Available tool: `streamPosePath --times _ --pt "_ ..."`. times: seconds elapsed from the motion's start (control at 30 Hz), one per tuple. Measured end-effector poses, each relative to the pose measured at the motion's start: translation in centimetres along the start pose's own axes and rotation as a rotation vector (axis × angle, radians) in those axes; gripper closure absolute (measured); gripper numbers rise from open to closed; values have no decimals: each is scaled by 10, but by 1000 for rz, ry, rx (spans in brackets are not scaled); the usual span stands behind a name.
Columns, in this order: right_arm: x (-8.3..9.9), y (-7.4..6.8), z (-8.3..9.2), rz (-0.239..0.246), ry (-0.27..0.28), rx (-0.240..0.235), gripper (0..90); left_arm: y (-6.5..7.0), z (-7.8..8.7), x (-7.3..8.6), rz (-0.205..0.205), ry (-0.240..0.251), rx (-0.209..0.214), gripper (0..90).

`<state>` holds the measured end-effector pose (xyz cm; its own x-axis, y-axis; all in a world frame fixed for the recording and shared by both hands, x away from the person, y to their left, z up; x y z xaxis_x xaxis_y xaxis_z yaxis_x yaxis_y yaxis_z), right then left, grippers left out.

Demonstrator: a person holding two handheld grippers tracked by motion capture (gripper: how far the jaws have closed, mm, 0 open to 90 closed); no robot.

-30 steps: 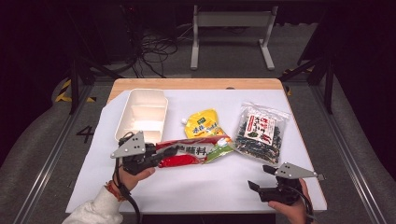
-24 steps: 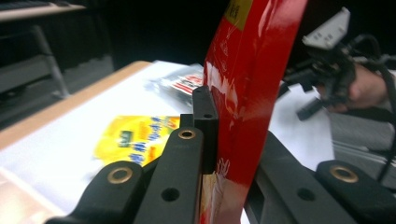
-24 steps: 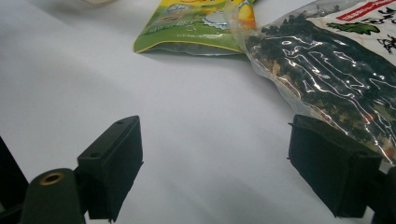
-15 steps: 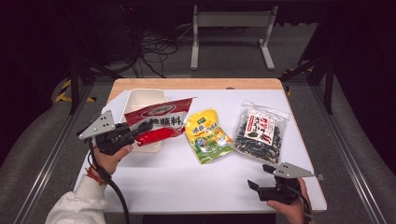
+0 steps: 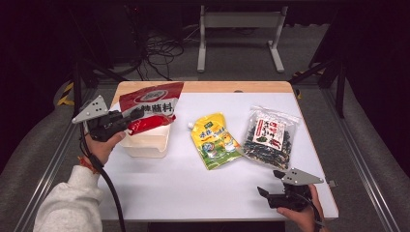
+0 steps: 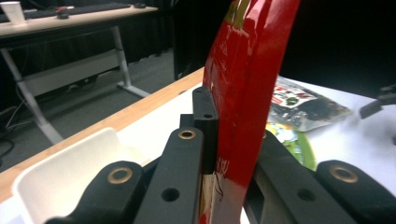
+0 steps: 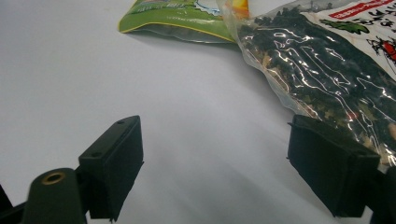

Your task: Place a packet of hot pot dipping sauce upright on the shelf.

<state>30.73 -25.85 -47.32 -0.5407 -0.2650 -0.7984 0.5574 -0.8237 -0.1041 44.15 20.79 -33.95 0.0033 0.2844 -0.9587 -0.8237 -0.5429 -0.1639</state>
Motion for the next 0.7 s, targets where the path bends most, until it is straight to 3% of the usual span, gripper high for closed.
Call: streamPosePath --times 0.23,0.3,0.5,0.7 --pt "4 2 -1 -11 -10 7 176 -28 -11 0 3 -18 10 894" --pt "6 2 0 -17 -19 -23 176 -37 -17 2 1 -36 14 894" --pt "10 1 10 -15 -6 4 185 -57 -33 9 -18 -77 21 894" --pt "16 2 12 -20 -18 0 184 -78 -51 28 21 -94 5 895"
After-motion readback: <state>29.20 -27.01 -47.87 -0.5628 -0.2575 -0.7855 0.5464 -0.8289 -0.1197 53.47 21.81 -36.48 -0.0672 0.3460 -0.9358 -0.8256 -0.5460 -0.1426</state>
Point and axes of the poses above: each handheld gripper's, and its own axes: z roughly backward along the jaws, x roughly out of its underside, y roughly to its right, the point moved 5 cm from there along -z, roughly forward along the jaws, and after that the axes turned 9 degrees about -z, right-handed, at the moved point
